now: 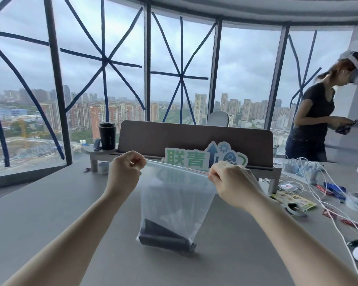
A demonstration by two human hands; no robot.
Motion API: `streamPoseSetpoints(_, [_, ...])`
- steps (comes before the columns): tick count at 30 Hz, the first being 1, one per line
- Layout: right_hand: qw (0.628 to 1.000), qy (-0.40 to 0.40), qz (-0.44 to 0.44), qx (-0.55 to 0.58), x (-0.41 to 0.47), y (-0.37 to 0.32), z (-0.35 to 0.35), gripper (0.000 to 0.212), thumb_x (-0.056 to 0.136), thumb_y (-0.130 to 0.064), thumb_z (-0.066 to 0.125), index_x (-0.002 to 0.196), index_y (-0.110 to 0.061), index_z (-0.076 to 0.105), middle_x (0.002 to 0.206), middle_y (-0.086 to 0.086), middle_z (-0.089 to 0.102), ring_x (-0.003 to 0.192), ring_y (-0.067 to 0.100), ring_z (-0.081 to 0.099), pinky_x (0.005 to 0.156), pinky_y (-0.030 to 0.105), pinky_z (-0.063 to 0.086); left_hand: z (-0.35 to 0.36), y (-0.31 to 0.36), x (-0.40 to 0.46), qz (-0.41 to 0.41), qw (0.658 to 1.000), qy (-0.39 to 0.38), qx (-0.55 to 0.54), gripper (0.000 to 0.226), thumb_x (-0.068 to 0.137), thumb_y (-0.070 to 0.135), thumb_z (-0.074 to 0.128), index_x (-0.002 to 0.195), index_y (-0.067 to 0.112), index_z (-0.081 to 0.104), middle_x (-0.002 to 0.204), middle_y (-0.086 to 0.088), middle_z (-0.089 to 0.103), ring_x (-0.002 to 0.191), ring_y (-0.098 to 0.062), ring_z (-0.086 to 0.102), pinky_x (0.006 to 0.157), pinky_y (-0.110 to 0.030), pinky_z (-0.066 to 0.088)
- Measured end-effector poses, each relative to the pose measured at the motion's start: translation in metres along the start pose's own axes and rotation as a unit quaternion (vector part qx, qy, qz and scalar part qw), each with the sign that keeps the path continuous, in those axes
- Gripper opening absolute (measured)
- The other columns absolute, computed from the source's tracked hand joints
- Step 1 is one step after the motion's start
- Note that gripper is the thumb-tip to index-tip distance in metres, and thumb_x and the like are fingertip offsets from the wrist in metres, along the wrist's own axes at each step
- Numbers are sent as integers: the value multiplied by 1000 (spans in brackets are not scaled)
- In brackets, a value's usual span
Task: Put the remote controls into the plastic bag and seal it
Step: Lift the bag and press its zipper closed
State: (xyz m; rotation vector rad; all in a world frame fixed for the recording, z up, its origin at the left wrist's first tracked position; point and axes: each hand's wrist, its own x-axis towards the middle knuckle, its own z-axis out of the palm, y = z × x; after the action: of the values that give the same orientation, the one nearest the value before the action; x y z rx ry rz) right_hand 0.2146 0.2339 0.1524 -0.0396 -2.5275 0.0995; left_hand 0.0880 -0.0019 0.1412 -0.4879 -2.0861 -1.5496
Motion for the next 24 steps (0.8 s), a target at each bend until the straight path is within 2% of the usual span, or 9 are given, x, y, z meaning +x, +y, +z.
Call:
streamPoseSetpoints(3, [1000,5,-3,-1,1,-3,-4,22,98,-33,46,88,-19,59,97,-5,65,87,28,62,70,34,41,-5,-2,5,-1,1000,7,-16,15,81,6,63,69,13,67,54,-1,59,38,-2,49,55,-30,44])
streamPoseSetpoints(7, [1000,30,3,6,8,-9,-11,24,99,-36,47,82,-20,52,95,-5,63,81,24,57,67,33,38,-10,-6,12,-9,999,15,-34,11,81,7,64,71,11,68,54,-2,58,37,-3,47,53,-28,42])
streamPoseSetpoints(9, [999,38,13,14,17,-13,-5,25,99,-37,47,81,-19,51,95,-3,63,81,24,57,68,34,42,-11,-13,16,-15,999,11,-32,9,82,7,63,74,8,67,55,-3,56,36,-2,46,51,-27,41])
streamPoseSetpoints(12, [998,52,17,35,42,-20,21,27,98,-38,50,82,-16,55,93,0,67,84,27,63,68,35,46,-12,-38,29,-33,999,10,-23,9,84,6,59,77,5,65,55,-4,55,34,-4,48,47,-25,39])
streamPoseSetpoints(16, [994,64,37,86,95,-38,69,29,95,-39,56,75,-19,49,76,3,68,70,28,61,59,34,44,-17,-80,69,-75,997,13,-18,17,85,5,55,72,14,62,60,-1,58,33,-5,53,35,-18,38])
streamPoseSetpoints(19, [984,71,55,156,145,-59,101,30,93,-35,60,73,-14,54,66,-1,67,66,30,65,62,40,55,-26,-103,110,-108,992,31,-55,23,88,4,51,71,17,58,70,-2,63,35,-8,59,39,-22,42])
streamPoseSetpoints(21, [976,85,49,193,172,-74,119,28,92,-33,62,73,-14,59,64,-2,69,62,25,65,62,41,56,-36,-116,136,-122,987,48,-92,20,90,7,52,73,15,58,77,-4,66,42,-13,64,42,-25,49])
streamPoseSetpoints(24, [973,88,33,210,195,-99,144,24,90,-32,64,74,-15,62,64,-2,70,63,21,65,61,38,56,-56,-142,164,-126,982,78,-117,19,91,5,54,74,13,58,75,-6,66,58,-21,66,49,-28,55])
